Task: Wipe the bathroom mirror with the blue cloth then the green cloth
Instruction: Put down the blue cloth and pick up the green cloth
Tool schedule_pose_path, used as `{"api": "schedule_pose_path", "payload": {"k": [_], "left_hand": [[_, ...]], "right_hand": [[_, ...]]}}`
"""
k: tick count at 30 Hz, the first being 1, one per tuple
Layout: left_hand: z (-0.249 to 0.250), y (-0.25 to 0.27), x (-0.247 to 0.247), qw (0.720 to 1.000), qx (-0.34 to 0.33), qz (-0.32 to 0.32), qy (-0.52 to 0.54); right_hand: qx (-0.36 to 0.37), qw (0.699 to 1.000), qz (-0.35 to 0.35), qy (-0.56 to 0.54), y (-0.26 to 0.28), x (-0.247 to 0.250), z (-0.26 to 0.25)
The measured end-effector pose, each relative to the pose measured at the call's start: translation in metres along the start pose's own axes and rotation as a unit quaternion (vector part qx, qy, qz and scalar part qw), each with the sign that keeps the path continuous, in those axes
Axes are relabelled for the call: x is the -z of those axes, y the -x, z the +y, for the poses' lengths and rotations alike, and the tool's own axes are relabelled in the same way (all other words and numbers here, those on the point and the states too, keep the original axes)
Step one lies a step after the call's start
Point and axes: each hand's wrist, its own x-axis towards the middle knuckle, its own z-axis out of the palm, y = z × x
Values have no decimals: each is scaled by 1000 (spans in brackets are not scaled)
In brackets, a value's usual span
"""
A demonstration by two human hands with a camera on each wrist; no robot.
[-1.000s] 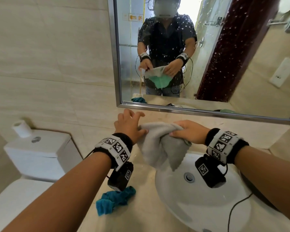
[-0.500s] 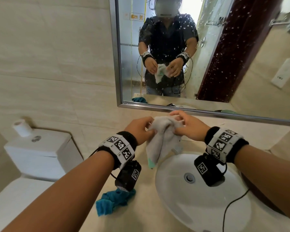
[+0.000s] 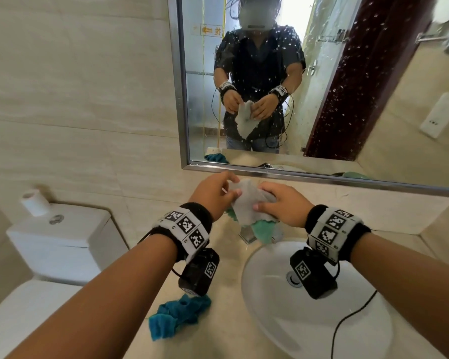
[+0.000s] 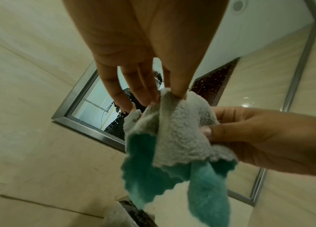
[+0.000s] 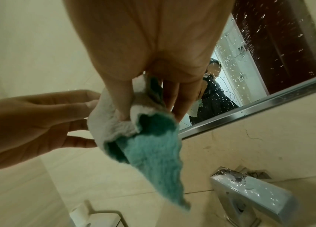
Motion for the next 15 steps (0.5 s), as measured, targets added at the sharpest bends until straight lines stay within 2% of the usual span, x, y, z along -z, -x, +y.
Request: {"api": "schedule_pose_path", "payload": {"k": [2, 6, 8, 12, 15], "left_hand": [[-3, 1, 0, 1000, -4, 2, -20], [0, 4, -1, 997, 40, -69, 10], [1, 3, -3, 995, 52, -81, 31], [4, 3, -4, 992, 57, -60, 98], [5, 1, -3, 988, 61, -21, 138]], "right_hand": [[16, 999, 38, 5, -1, 2, -2], [14, 990, 88, -107, -3, 3, -7], [20, 986, 110, -125, -6, 3, -8], [37, 986, 148, -73, -9, -1, -8], [66, 991, 116, -23, -4, -5, -8]]}}
